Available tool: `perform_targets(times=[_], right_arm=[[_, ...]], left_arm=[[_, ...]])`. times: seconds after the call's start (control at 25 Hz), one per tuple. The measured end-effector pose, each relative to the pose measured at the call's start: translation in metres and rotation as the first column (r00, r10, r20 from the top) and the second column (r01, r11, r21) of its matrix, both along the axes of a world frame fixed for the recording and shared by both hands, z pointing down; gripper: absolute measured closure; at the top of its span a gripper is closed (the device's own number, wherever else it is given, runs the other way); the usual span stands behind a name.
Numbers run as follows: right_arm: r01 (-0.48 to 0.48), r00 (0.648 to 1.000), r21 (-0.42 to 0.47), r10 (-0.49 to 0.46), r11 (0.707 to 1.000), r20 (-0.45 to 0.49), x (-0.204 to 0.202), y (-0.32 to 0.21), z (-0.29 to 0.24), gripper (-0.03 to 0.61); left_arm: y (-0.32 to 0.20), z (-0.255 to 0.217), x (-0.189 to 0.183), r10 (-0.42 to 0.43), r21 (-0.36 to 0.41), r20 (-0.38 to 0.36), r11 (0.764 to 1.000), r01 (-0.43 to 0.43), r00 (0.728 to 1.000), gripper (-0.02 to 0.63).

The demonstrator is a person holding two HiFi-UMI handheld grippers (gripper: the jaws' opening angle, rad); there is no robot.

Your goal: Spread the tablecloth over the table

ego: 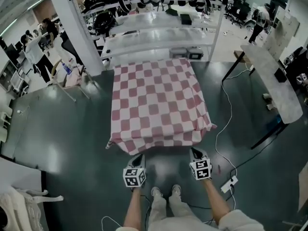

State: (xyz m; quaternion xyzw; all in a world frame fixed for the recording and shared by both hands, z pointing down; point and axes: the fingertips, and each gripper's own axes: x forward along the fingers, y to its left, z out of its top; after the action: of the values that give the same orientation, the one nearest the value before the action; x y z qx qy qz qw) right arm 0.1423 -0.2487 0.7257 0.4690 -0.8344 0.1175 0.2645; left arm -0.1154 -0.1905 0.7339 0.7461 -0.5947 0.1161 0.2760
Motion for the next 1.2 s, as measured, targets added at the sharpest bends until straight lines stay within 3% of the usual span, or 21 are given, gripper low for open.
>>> perform_targets(times=[0.32,0.72,0.92,1.2], right_arm=[[0.035,0.999,0.190,-0.038,0.981,0.010,-0.017,-0.021,-0.109,0.565],[0.039,0.997,0.311,-0.059,0.950,0.058,-0.032,-0.034,-0.199,0.565],[0.034,0.996,0.360,-0.061,0.932,0.065,-0.038,-0.035,-0.226,0.565],[0.022,0.995,0.405,-0.059,0.914,0.079,-0.044,-0.033,-0.242,0.565]], left_arm=[[-0.017,-0.102,-0.005,0.028,0.151,0.034,0.988,-0.033,0.999,0.588],[-0.043,-0.222,-0.017,0.021,0.332,0.085,0.942,-0.048,0.996,0.588],[-0.051,-0.258,-0.022,0.016,0.404,0.098,0.913,-0.055,0.995,0.588],[-0.053,-0.272,-0.026,0.010,0.439,0.096,0.897,-0.052,0.995,0.588]])
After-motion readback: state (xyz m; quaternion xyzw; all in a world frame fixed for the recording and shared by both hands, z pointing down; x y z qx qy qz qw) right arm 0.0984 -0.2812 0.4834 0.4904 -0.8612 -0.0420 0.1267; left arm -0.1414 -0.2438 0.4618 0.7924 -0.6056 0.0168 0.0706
